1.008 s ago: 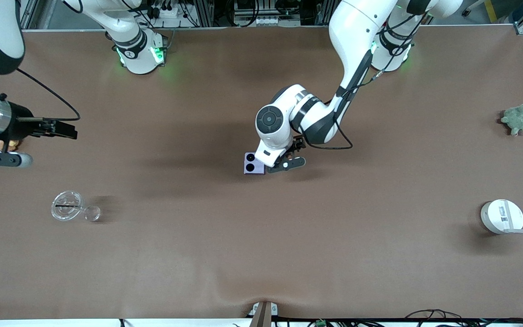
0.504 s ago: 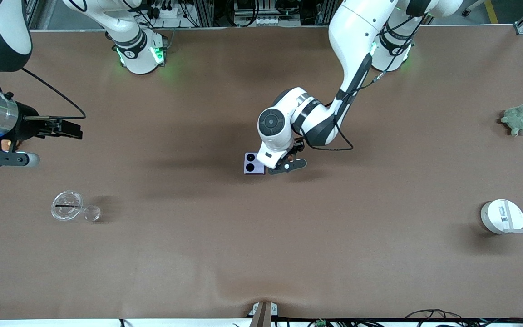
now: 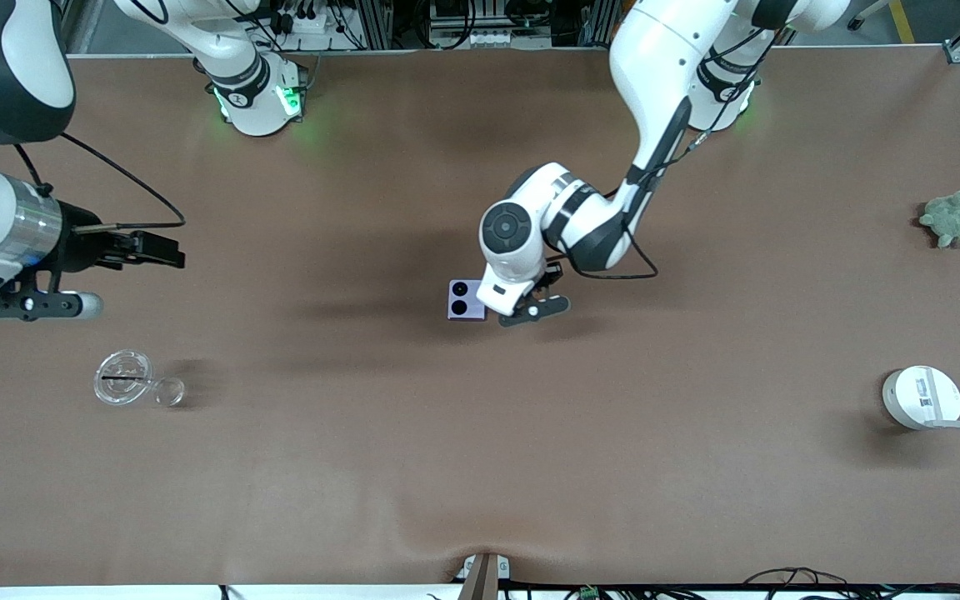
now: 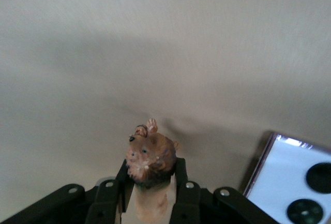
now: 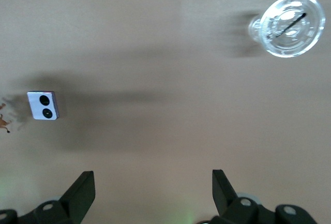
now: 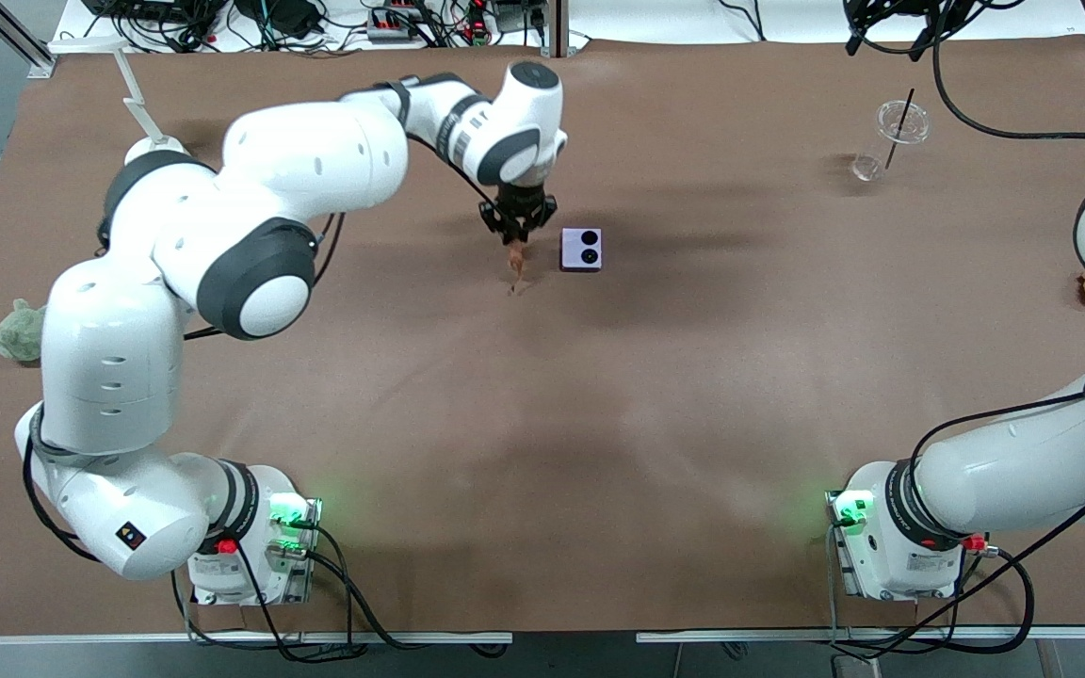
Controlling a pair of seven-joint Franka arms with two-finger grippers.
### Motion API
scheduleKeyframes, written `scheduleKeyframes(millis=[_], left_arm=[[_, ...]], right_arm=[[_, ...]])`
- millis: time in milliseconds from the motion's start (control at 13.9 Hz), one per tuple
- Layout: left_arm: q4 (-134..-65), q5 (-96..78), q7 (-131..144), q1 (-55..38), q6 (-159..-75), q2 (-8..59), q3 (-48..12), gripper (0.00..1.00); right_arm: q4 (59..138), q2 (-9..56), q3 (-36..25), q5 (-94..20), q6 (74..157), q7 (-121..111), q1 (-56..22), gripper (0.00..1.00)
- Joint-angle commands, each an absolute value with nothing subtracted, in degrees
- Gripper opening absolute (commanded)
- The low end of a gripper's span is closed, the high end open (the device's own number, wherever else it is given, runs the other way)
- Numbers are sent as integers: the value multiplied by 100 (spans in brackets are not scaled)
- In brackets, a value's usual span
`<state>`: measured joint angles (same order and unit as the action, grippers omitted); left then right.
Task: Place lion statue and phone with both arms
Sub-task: 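Carry the lion toward the white lamp while the right gripper reaches the phone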
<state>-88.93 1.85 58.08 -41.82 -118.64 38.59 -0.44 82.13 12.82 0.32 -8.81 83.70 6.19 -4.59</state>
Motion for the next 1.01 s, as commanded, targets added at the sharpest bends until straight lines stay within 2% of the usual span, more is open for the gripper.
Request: scheduleKeyframes(millis=[0,288,648,936], left_arm=[[-8939,255,5906,-3632,-11427,3070,-53,0],[-8781,325,5600,-2438,-10812,2505,-53,0],[-8728,378,3924,-1250,-10626,2575,-35,0],[-8930,1052,2762,-555,-10687,2864,-53,0]], right_arm=[[8139,1362,17,-1203,8367,668,-518,100],[8165,1634,18,-1477,8428,668,-895,100],[8226,2091,9,-1477,9192,677,-1607,100],[8226,2487,18,-1556,9413,930,-2196,100]])
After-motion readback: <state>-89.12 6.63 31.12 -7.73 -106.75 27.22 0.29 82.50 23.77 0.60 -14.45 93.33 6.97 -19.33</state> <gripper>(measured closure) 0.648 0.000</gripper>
